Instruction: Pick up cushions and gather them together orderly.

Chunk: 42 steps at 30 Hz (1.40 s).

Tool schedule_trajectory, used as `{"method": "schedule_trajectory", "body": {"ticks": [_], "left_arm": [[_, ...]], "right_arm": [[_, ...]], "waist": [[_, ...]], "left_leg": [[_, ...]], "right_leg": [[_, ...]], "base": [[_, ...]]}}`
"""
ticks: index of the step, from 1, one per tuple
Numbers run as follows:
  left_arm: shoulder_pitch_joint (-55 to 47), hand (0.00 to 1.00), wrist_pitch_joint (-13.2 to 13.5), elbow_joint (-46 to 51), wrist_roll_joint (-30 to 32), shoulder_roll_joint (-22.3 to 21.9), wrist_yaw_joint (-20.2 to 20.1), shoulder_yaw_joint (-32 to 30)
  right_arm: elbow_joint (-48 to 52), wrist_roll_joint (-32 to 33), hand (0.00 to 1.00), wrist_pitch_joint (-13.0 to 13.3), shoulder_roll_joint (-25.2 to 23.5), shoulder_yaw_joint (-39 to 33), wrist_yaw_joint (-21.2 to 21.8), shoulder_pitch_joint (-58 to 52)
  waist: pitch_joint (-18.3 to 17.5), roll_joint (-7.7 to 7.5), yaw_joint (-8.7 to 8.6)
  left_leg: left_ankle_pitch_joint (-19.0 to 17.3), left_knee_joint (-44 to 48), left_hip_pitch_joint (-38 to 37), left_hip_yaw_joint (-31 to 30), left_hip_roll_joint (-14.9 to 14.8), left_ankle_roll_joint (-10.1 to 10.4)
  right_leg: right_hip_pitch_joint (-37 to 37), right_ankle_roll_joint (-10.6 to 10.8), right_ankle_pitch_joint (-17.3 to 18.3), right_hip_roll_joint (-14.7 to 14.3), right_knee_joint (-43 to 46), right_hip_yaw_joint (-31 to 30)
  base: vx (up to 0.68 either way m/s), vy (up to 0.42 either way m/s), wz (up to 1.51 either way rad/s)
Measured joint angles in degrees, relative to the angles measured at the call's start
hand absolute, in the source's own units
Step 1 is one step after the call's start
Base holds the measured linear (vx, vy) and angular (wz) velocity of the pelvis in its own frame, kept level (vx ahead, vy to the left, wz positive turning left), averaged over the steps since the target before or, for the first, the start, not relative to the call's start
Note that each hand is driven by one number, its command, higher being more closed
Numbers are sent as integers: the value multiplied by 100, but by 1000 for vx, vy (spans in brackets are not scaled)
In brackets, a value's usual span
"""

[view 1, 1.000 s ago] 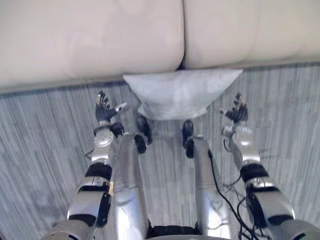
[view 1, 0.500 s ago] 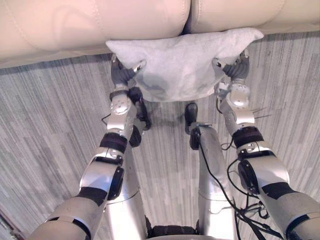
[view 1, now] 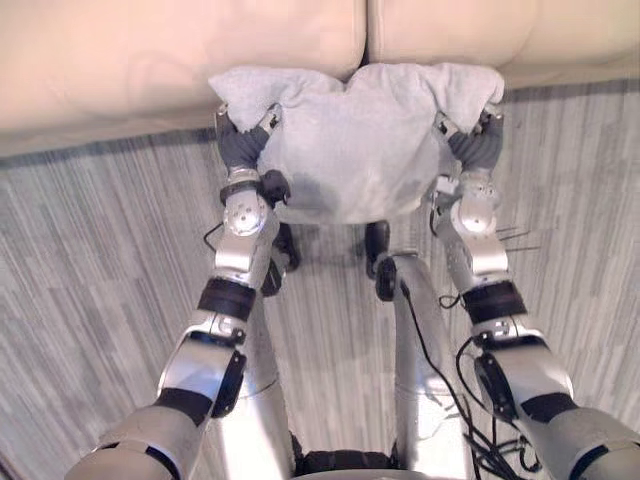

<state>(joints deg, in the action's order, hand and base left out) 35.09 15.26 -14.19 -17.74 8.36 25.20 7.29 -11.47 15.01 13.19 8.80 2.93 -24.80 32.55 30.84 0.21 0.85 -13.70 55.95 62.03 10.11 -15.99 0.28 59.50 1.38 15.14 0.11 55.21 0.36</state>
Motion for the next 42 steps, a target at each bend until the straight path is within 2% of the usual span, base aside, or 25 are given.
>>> {"method": "schedule_trajectory", "body": {"ticks": [1,2,3,4,5,8,12,14,16,20,24,27,28,29,31,32,33,34,35,36,38,39,40,41,42], "left_arm": [[-266,100,54,212,37,-89,0,53],[-857,100,187,518,117,-229,-9,219],[-1201,100,221,724,165,-304,-17,298],[-1397,100,252,836,181,-329,-21,369],[-1891,100,314,1105,264,-352,-109,454],[-2740,100,406,1431,275,-349,-320,589],[-3720,100,406,1450,306,-254,-636,631],[-3961,100,401,1450,387,-181,-663,630],[-4122,100,401,1453,392,-137,-685,629],[-4510,100,401,1456,445,-107,-704,610],[-4626,100,397,1459,447,-46,-753,613],[-4651,100,367,1460,460,-22,-765,626],[-4659,100,336,1455,491,-17,-765,630],[-4701,100,258,1451,504,23,-767,696],[-4785,100,248,1451,513,163,-767,793],[-4820,100,237,1446,549,203,-767,799],[-4818,100,230,1443,631,223,-766,798],[-4805,100,232,1443,643,227,-765,798],[-4798,100,232,1442,650,252,-765,799],[-4798,100,230,1433,652,295,-765,804],[-4792,100,229,1421,656,419,-766,876],[-4780,100,225,1340,657,326,-778,908],[-4783,100,221,1259,657,258,-780,941],[-4800,100,210,1131,658,165,-780,1004],[-4780,100,207,1100,657,136,-787,1006]], "right_arm": [[324,-1,100,34,-90,5,7,-332],[736,-168,100,150,-249,56,33,-998],[1026,-244,100,172,-310,58,86,-1409],[1222,-283,100,188,-324,61,130,-1652],[1678,-464,100,212,-354,125,200,-2197],[2344,-690,100,313,-357,287,419,-3085],[2312,-889,100,397,-358,475,781,-3673],[2106,-890,100,394,-341,499,914,-3709],[1906,-886,100,381,-330,520,1029,-3718],[1767,-824,100,377,-177,822,1221,-3773],[1740,-762,100,378,-106,919,1271,-3689],[1693,-763,100,378,23,961,1271,-3607],[1608,-765,100,378,66,975,1271,-3553],[1427,-780,100,376,83,980,1269,-3516],[1281,-826,100,375,71,1024,1269,-3515],[1197,-860,100,369,78,1058,1268,-3513],[1122,-886,100,365,83,1076,1269,-3511],[1104,-887,100,364,95,1091,1268,-3510],[1103,-888,100,339,151,1125,1269,-3509],[1101,-889,100,299,183,1123,1270,-3517],[1103,-887,100,249,224,1119,1270,-3554],[1104,-887,100,236,326,1104,1269,-3616],[1104,-886,100,213,372,1101,1269,-3664],[1106,-886,100,175,404,1100,1267,-3742],[1107,-886,100,171,398,1099,1266,-3737]], "waist": [[-25,-3,11],[-374,2,8],[-503,-6,12],[-511,-2,17],[-551,-4,2],[-1021,-1,1],[-1621,-8,-48],[-1728,-4,-56],[-1756,-4,-52],[-2042,-8,-27],[-2112,-28,-32],[-2120,-29,-21],[-2110,-38,-30],[-2107,-42,-71],[-2087,-101,-123],[-2094,-87,-165],[-2104,-73,-168],[-2112,-62,-177],[-2116,-72,-193],[-2136,-105,-234],[-2215,-198,-408],[-2253,-151,-486],[-2304,-51,-479],[-2435,160,-430],[-2445,231,-438]], "left_leg": [[6,-209,-376,65,6,11],[31,-566,-808,160,22,50],[48,-778,-1135,217,41,76],[72,-907,-1411,259,56,110],[98,-1200,-2059,335,125,85],[140,-1772,-2794,478,279,135],[443,-2918,-3791,560,602,167],[629,-3346,-4143,568,718,154],[669,-3635,-4487,573,806,167],[671,-4019,-5031,754,847,169],[654,-4057,-5265,772,884,158],[323,-3930,-5318,726,880,129],[154,-3878,-5360,721,872,114],[-30,-3751,-5517,726,930,115],[-215,-3662,-5753,697,1045,48],[-280,-3595,-5818,658,1060,20],[-324,-3578,-5873,599,1064,-26],[-329,-3591,-5857,553,1064,-34],[-336,-3647,-5843,496,1074,-20],[-335,-3725,-5845,406,1119,-21],[-365,-3848,-5858,209,1301,166],[-549,-3691,-5869,30,1309,271],[-554,-3670,-5895,11,1228,363],[-515,-3346,-5767,-27,1057,430],[-462,-2879,-5546,-73,875,514]], "right_leg": [[-372,0,-22,7,-227,-3],[-819,20,-77,36,-659,31],[-1157,35,-123,88,-913,81],[-1431,26,-170,120,-1070,111],[-2076,56,-228,161,-1398,108],[-2791,119,-281,232,-1983,107],[-3797,165,-552,324,-3138,105],[-4174,177,-718,360,-3584,107],[-4544,189,-823,360,-3939,96],[-5051,243,-1033,361,-4469,-80],[-5208,289,-1177,359,-4531,-244],[-5042,423,-1084,354,-4066,-267],[-4831,567,-983,372,-3515,-276],[-4452,671,-932,425,-2364,-310],[-4058,817,-1000,575,-1267,-339],[-3915,705,-863,633,-931,-290],[-3683,533,-577,641,-953,-108],[-3589,499,-538,635,-1248,-16],[-3523,463,-569,595,-1926,33],[-3528,396,-721,552,-2679,42],[-3643,325,-1269,534,-3985,-87],[-3628,219,-1671,540,-3825,-81],[-3616,200,-1675,487,-3738,-29],[-3652,93,-1537,366,-3744,52],[-3706,-6,-1525,292,-3733,144]], "base": [[63,-28,-2],[117,-1,-3],[141,31,-2],[230,65,3],[208,57,5],[227,43,4],[250,20,7],[167,4,6],[211,22,-3],[157,22,-24],[64,47,-22],[-3,76,-16],[-38,90,-7],[-32,90,2],[22,74,16],[107,47,25],[119,17,27],[171,-2,28],[145,-25,32],[223,-59,46],[348,-148,77],[376,-200,72],[427,-178,45],[445,-128,13],[462,-127,10]]}}
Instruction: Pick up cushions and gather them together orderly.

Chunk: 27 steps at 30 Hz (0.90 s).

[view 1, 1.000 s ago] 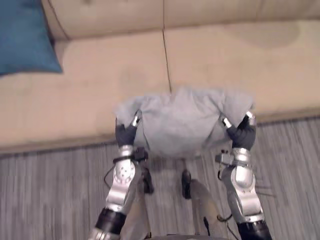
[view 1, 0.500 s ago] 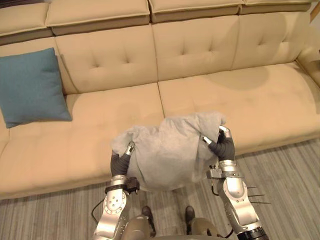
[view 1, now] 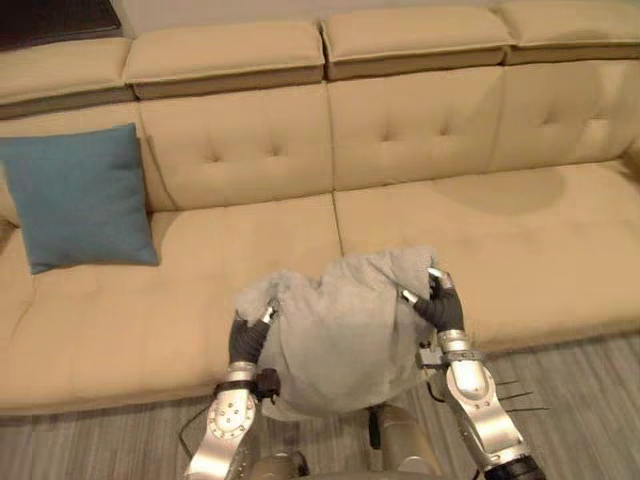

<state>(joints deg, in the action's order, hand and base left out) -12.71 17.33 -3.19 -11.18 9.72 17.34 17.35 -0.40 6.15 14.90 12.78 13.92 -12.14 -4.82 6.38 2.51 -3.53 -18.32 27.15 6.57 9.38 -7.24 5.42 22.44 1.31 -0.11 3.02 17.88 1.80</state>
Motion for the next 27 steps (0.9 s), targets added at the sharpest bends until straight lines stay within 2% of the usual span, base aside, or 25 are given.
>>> {"method": "schedule_trajectory", "body": {"ticks": [1,2,4,5,7,9,10,11,13,14,16,19,23,27], "left_arm": [[55,100,-1,-82,-1,-35,-25,-4],[90,100,-3,-185,-2,-64,-89,-4],[92,100,-6,-284,-3,-119,-204,4],[115,100,-6,-317,-2,-141,-261,5],[210,100,-7,-341,-2,-165,-366,11],[337,100,-14,-350,3,-184,-413,62],[395,100,-13,-349,6,-224,-416,71],[483,100,-14,-371,8,-229,-414,71],[632,100,-42,-414,12,-186,-414,73],[738,100,-51,-411,18,-109,-405,72],[753,100,-51,-407,23,-18,-321,64],[1004,100,-51,-389,51,24,-185,58],[2086,100,-65,-391,237,227,275,19],[3543,100,-82,-701,623,311,812,-219]], "right_arm": [[1,0,100,-4,12,-6,0,2],[2,1,100,-18,24,-25,0,0],[108,7,100,-20,35,-73,-8,-4],[286,6,100,-19,34,-101,-9,-3],[566,-1,100,11,31,-176,-9,30],[635,-9,100,51,38,-280,-15,131],[637,-17,100,53,61,-315,-19,173],[608,-32,100,51,65,-359,-27,219],[592,-68,100,41,-36,-428,-37,218],[581,-192,100,39,-137,-472,-52,255],[466,-313,100,18,-223,-437,-60,463],[249,-462,100,-8,-249,-388,-212,941],[-111,-600,100,-11,-220,-395,-654,2158],[-483,-639,100,-6,-83,-517,-1041,3399]], "waist": [[12,72,19],[14,74,92],[19,70,133],[22,65,138],[31,57,140],[24,81,132],[-6,178,132],[9,270,132],[40,209,102],[92,115,118],[108,91,143],[109,84,168],[167,44,140],[446,-19,109]], "left_leg": [[221,893,351,-17,-238,119],[605,1646,606,55,-439,11],[594,2398,851,260,-666,-56],[528,2484,955,344,-685,-158],[437,2050,1136,500,-645,-242],[518,871,1190,510,-533,-223],[1167,-8,1118,489,-491,-218],[1440,-429,1050,402,-522,-170],[1373,-888,910,355,-347,-153],[1503,-1209,817,402,-157,-243],[1629,-1557,681,505,41,-321],[1725,-1785,723,592,140,-356],[1997,-2093,994,722,132,-333],[2170,-2131,1243,700,19,-310]], "right_leg": [[-162,-101,21,-117,-26,114],[-414,-177,69,-180,-143,128],[-956,-195,81,-179,-532,133],[-1190,-196,81,-122,-718,133],[-1429,-194,81,26,-944,156],[-1519,-186,80,129,-1028,249],[-1524,-83,123,74,-1018,263],[-1577,134,263,-5,-1029,234],[-1495,165,269,90,-991,216],[-1425,165,269,223,-980,152],[-1404,168,269,363,-1041,51],[-1313,275,176,415,-1249,-197],[-927,275,-138,326,-1522,-371],[-673,233,-316,198,-1526,-368]], "base": [[534,-176,4],[438,-148,-5],[406,-95,-2],[346,-22,6],[280,62,10],[175,129,9],[156,198,-4],[156,217,7],[106,205,22],[60,199,17],[22,135,5],[-18,76,-9],[-51,-2,-25],[-84,-31,-3]]}}
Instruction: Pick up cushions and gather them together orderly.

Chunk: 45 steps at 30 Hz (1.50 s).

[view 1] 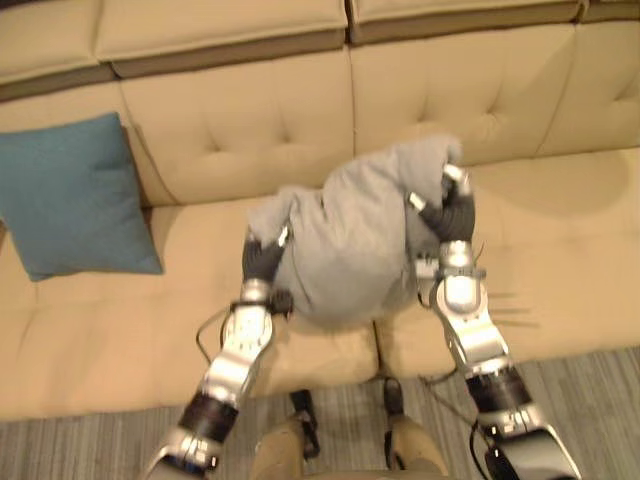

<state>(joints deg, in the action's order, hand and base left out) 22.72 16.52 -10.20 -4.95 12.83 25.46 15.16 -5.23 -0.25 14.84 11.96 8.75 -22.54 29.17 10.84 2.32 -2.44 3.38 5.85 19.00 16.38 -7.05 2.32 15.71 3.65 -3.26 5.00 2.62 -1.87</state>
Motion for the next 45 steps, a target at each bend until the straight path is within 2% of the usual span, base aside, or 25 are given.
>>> {"method": "schedule_trajectory", "body": {"ticks": [4,8,11,16,17,18,19,20,24,27,29,33,39,41,43,45], "left_arm": [[1696,100,-15,-879,175,139,501,-291],[3336,100,-47,-1701,355,404,805,-472],[4158,100,-103,-2201,364,575,851,-520],[4715,100,-122,-3013,313,564,809,-561],[4825,100,-126,-3240,153,547,702,-564],[4892,100,-131,-3402,52,538,656,-564],[4926,0,-133,-3508,-36,529,578,-564],[4960,0,-139,-3740,-188,476,465,-578],[5064,0,-111,-3871,-616,386,371,-765],[5105,0,-115,-3869,-888,465,234,-965],[5157,0,-132,-3869,-983,633,124,-1100],[5232,0,-232,-3863,-1016,953,-35,-1107],[5126,0,-253,-3407,-1004,1646,-62,-1283],[4853,0,-222,-3140,-1020,1879,-178,-1389],[4549,0,-207,-2880,-1058,1926,-207,-1486],[3745,0,-159,-2392,-1212,1912,-315,-1592]], "right_arm": [[-907,-103,100,-6,101,-238,-365,1532],[-1822,-267,100,-19,112,-633,-677,2943],[-2269,-265,100,-46,145,-812,-857,3553],[-3054,-258,100,-228,219,-866,-885,4114],[-3273,-245,0,-255,223,-870,-878,4255],[-3426,-220,0,-267,233,-871,-865,4336],[-3496,-187,0,-286,245,-877,-854,4371],[-3641,-135,0,-292,277,-877,-841,4390],[-3674,79,0,-291,306,-967,-750,4521],[-3575,245,0,-296,364,-1006,-717,4563],[-3353,368,0,-370,466,-1037,-695,4565],[-3158,588,0,-397,714,-1056,-542,4572],[-2883,1099,0,-374,1411,-1048,-269,4559],[-2582,1343,0,-282,1626,-1051,-98,4387],[-2230,1454,0,-220,1726,-1054,-54,4097],[-1511,1639,0,-114,1844,-1093,108,3276]], "waist": [[280,6,15],[749,25,44],[1016,33,41],[1217,123,35],[1248,140,34],[1299,149,30],[1346,154,29],[1394,167,31],[1478,181,57],[1478,181,147],[1478,181,172],[1478,181,184],[1478,181,211],[1478,180,218],[1477,179,225],[1474,173,253]], "left_leg": [[268,-183,218,-81,-21,15],[530,-341,454,-113,-21,-20],[764,-615,584,-115,15,-38],[918,-796,775,-121,41,-28],[956,-805,911,-132,44,-8],[976,-813,966,-133,41,7],[989,-824,981,-140,40,24],[1032,-855,1046,-150,38,77],[1070,-924,1120,-146,4,74],[1069,-946,1146,-62,-8,76],[1117,-1000,1247,-58,-14,143],[1166,-980,1315,-78,-42,132],[1181,-904,1314,-155,-47,113],[1155,-935,1255,-150,-43,137],[1129,-991,1177,-113,-66,126],[1120,-983,1049,-51,-83,111]], "right_leg": [[276,-28,-59,-58,42,41],[688,-21,-71,-90,282,44],[995,-17,-75,-94,436,48],[1337,-11,-96,-98,563,29],[1503,-11,-96,-99,608,18],[1583,-11,-96,-104,640,13],[1605,-11,-96,-106,644,10],[1700,-11,-96,-110,680,5],[1897,-14,-90,-156,823,-50],[2007,-19,-65,-175,870,-139],[2174,-14,-44,-174,971,-133],[2250,-16,-42,-157,1083,-41],[2248,-35,48,-91,1284,70],[2212,-41,114,-72,1361,105],[2157,-45,117,-78,1366,143],[2025,-49,146,-72,1408,166]], "base": [[-89,-33,7],[-111,-28,3],[-83,-4,3],[-33,2,0],[0,0,0],[-19,-17,-3],[0,0,0],[0,0,0],[-4,-27,-6],[-13,-29,-14],[-23,-32,-1],[-21,-26,8],[-20,-29,10],[-25,-29,8],[-24,-36,7],[-5,-49,6]]}}
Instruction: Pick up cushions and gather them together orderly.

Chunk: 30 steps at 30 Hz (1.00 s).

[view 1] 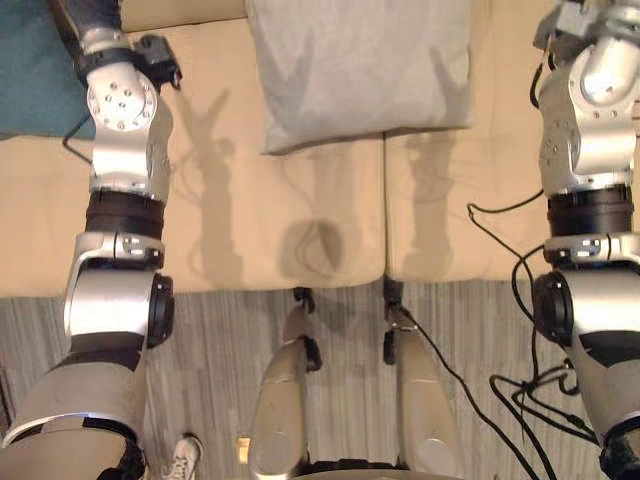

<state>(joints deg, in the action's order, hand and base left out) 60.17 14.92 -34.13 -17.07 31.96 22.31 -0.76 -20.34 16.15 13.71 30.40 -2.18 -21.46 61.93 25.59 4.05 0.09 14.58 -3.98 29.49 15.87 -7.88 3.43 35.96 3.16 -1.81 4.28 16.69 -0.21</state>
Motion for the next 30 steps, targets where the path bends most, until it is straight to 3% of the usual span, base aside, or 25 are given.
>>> {"method": "schedule_trajectory", "body": {"ticks": [2,5,7,8,10,12,14,21,25,30], "left_arm": [[-808,0,56,421,-38,-158,-103,-16],[-2291,0,128,1069,-42,-793,-301,-7],[-3501,0,136,1446,-9,-1389,-505,47],[-4296,0,130,1456,37,-1753,-648,86],[-5169,0,119,1398,243,-2006,-832,178],[-5896,0,111,1061,589,-2066,-1082,243],[-6432,0,56,290,940,-2065,-1248,100],[-7207,0,-104,-1101,1552,-2082,-1591,-429],[-7306,0,-147,-1310,1581,-2269,-1701,-434],[-7222,0,-164,-1304,1679,-2381,-1774,-193]], "right_arm": [[430,35,0,72,2,-31,154,-878],[922,130,0,118,-142,-98,455,-2489],[1112,114,0,122,-525,-179,691,-3633],[1113,42,0,122,-840,-184,868,-4355],[1036,-250,0,129,-1189,-182,1078,-5205],[628,-641,0,123,-1480,-182,1305,-5979],[-104,-1027,0,102,-1712,-179,1506,-6774],[-1895,-1753,0,35,-1883,-255,1902,-7434],[-2240,-1917,0,-132,-1885,-257,1924,-7552],[-2269,-2113,0,-196,-1915,-232,1915,-7274]], "waist": [[-2,-4,12],[-26,-23,56],[-45,-44,60],[-163,-90,72],[-403,-131,69],[-538,-131,65],[-919,-141,40],[-1583,-282,-89],[-1756,-316,-81],[-1757,-390,-57]], "left_leg": [[-31,26,-168,1,13,-45],[-195,146,-435,2,47,-133],[-370,274,-601,29,30,-121],[-421,288,-696,60,30,-122],[-451,241,-769,61,78,-104],[-414,169,-1065,39,80,-98],[-446,75,-1386,-11,101,-61],[-560,-145,-2296,-13,189,-26],[-659,-187,-2635,45,208,-1],[-668,-150,-2780,483,187,-6]], "right_leg": [[-182,15,81,21,39,13],[-492,21,286,84,143,58],[-745,40,379,102,122,99],[-839,32,434,101,114,93],[-911,60,506,79,74,96],[-1267,67,511,80,-102,143],[-1668,83,521,68,-339,191],[-2677,141,536,103,-840,207],[-2983,191,580,126,-919,148],[-2829,259,456,72,-828,-297]], "base": [[24,-64,11],[46,-66,15],[73,-58,10],[80,-52,4],[101,-51,1],[137,-28,5],[147,-20,8],[82,13,-1],[-2,27,-8],[-49,12,-43]]}}
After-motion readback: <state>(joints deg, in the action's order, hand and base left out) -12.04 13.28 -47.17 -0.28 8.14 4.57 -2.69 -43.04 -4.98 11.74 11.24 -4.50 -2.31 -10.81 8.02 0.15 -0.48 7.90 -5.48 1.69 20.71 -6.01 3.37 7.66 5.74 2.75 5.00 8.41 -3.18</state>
